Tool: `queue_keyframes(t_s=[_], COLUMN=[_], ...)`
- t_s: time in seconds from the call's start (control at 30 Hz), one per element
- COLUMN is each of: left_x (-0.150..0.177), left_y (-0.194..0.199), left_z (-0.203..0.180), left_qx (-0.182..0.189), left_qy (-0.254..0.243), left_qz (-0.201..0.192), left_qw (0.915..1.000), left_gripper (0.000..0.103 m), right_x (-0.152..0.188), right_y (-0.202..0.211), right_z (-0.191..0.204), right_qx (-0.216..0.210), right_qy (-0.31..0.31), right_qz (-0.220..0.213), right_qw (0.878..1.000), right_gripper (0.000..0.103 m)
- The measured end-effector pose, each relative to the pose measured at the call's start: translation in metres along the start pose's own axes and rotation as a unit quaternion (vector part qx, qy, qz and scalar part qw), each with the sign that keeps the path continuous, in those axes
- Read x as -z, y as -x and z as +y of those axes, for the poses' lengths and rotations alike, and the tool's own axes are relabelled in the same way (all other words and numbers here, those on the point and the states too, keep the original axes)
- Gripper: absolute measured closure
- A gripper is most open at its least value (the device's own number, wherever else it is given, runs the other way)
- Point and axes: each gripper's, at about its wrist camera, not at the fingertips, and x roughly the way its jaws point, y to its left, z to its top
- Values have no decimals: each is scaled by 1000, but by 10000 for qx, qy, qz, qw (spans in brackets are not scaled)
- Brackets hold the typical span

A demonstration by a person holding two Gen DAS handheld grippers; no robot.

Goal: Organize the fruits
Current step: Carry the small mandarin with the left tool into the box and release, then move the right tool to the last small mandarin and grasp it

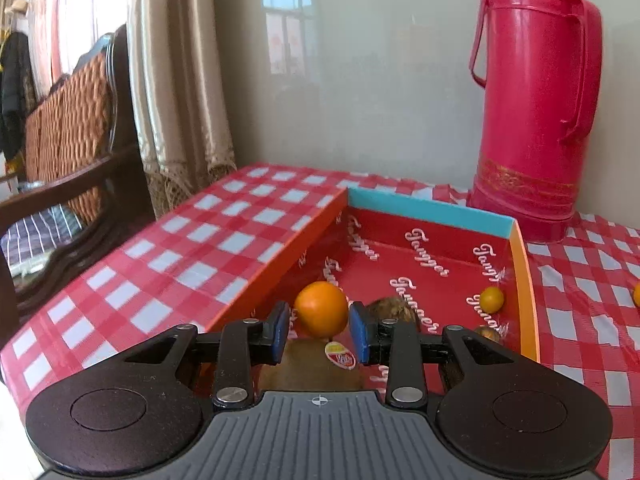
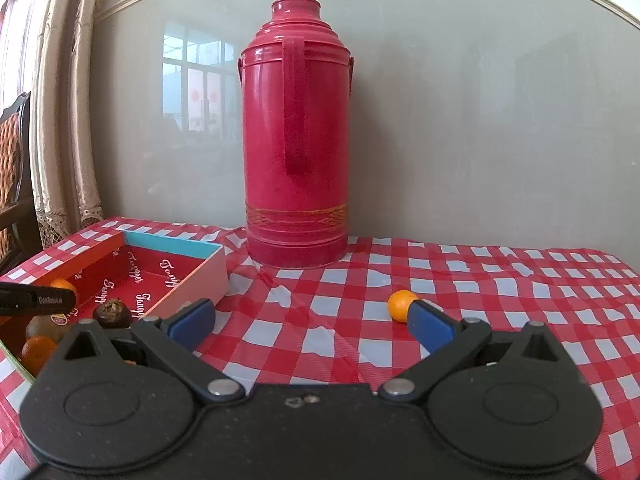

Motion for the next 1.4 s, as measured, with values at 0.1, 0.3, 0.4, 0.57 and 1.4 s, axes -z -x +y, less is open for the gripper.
queue_keyframes(t_s=[0.1, 0.3, 0.4, 0.57, 1.4], left_x=[0, 1, 2, 4, 21], left_y=[6, 25, 32, 57, 65], left_z=[9, 10, 15, 25, 30], left_qx=[182, 148, 155, 60, -846], left_qy=[297, 213, 260, 257, 546], left_qz=[-92, -386, -309, -475, -590], left_qw=[9993, 9989, 9991, 9985, 9932], left_gripper=[10, 10, 10, 8, 0], right_x=[0, 0, -1, -1, 1], right_y=[0, 2, 3, 4, -13], right_z=[-1, 0, -2, -4, -42], right_qx=[-9, -47, -58, -91, 149], right_qy=[-39, 19, -5, -36, 216], right_qz=[4, -13, -24, 12, 439], right_qw=[10000, 10000, 10000, 10000, 9987], right_gripper=[6, 6, 6, 6, 6])
